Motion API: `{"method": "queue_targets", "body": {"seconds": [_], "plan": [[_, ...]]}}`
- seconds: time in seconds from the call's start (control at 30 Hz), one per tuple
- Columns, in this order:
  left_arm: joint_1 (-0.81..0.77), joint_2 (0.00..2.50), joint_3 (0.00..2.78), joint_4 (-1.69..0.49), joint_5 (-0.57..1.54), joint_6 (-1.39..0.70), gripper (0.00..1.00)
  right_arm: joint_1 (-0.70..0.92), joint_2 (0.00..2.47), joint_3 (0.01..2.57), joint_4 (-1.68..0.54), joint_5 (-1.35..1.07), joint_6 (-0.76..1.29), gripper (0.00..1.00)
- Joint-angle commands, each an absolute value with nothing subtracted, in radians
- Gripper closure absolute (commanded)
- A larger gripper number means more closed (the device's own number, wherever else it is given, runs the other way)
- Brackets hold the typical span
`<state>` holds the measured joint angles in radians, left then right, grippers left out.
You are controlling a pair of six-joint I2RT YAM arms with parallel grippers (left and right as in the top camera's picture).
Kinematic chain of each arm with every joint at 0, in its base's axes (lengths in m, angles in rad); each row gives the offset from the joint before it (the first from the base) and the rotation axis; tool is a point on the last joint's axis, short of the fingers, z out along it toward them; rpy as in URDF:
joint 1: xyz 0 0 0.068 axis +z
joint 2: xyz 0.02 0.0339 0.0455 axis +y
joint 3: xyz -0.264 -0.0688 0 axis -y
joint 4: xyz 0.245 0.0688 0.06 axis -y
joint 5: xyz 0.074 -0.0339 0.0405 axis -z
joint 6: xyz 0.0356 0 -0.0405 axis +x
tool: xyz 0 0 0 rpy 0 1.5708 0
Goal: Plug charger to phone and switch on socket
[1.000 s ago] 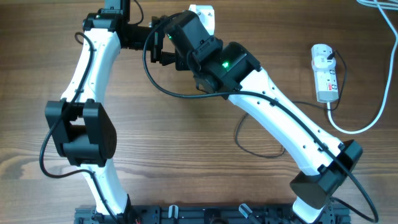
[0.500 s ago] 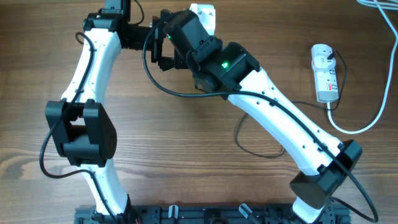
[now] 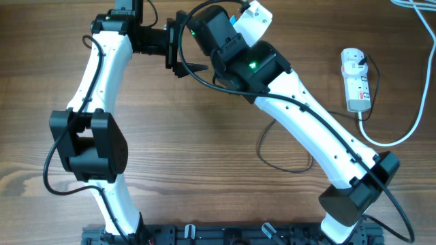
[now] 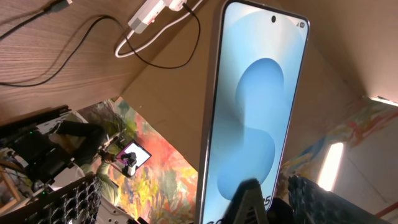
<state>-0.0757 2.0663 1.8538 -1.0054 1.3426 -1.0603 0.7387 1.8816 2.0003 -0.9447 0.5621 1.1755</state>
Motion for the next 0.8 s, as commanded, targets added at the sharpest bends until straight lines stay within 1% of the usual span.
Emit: {"method": "queue_targets", "body": {"seconds": [0.0,0.03,0.1,0.2,0.3,0.33,0.4,0.43,0.5,0.53,0.77], "plan": [[-0.076,2.03,1.856,-1.006,1.337,-1.088,0.08,0.74,1.874,2.021,-0.943,0.546,1.385,0.96],[-0.076,2.03,1.856,-1.005,1.337,-1.109,0.11,0.74,1.874,2.021,-0.955,0.526,1.458,0.96],[-0.076,2.03,1.856,-1.006,1.338,-1.137,0.15,0.74,1.874,2.022,-0.986,0.474,1.626,0.95],[-0.076,2.03,1.856,-1.005,1.338,-1.185,0.18,0.74,1.874,2.021,-0.995,0.467,1.683,0.95],[-0.076,2.03,1.856,-1.006,1.338,-1.222,0.27,0.74,1.874,2.021,-1.004,0.467,1.769,0.96],[-0.076,2.03,1.856,-1.005,1.338,-1.223,0.28,0.74,1.874,2.021,-1.013,0.467,1.824,0.95],[-0.076,2.03,1.856,-1.005,1.338,-1.225,0.28,0.74,1.874,2.021,-1.053,0.467,2.013,0.95],[-0.076,2.03,1.856,-1.006,1.338,-1.225,0.28,0.74,1.874,2.021,-1.069,0.467,2.07,0.95],[-0.076,2.03,1.856,-1.006,1.338,-1.225,0.29,0.74,1.874,2.021,-1.052,0.47,2.072,0.96],[-0.076,2.03,1.856,-1.005,1.338,-1.225,0.31,0.74,1.874,2.021,-1.041,0.47,2.072,0.96],[-0.076,2.03,1.856,-1.006,1.338,-1.243,0.31,0.74,1.874,2.021,-0.986,0.469,2.072,0.95]]}}
